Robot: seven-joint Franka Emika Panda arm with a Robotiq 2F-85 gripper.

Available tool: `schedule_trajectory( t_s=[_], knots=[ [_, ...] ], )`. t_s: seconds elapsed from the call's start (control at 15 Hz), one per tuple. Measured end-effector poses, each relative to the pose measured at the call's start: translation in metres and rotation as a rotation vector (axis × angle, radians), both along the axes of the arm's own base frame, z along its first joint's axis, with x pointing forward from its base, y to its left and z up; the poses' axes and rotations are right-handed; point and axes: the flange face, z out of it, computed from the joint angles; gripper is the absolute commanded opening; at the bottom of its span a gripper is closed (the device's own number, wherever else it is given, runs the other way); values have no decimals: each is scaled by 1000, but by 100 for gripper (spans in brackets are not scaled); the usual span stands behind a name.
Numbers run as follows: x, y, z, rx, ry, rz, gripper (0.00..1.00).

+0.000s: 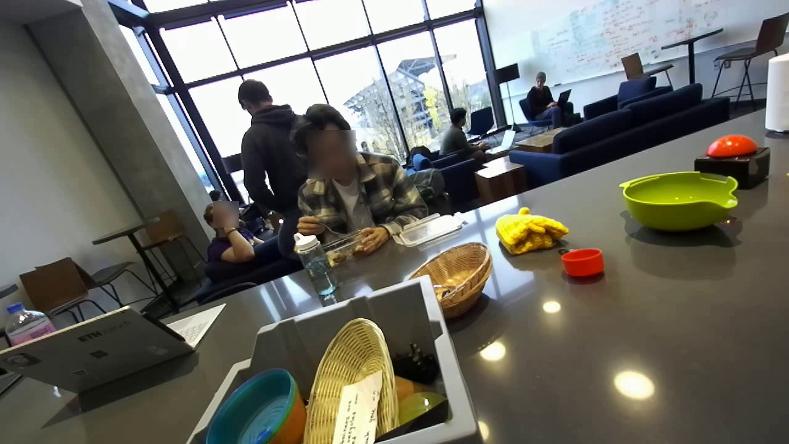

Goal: Pick up the red toy pot and put it in the green bowl

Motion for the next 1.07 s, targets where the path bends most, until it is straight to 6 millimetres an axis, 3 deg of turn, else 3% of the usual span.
schedule_trajectory(
  t_s=[1.07],
  knots=[
    [-3, -3, 3, -2, 2, -29, 100]
  ],
)
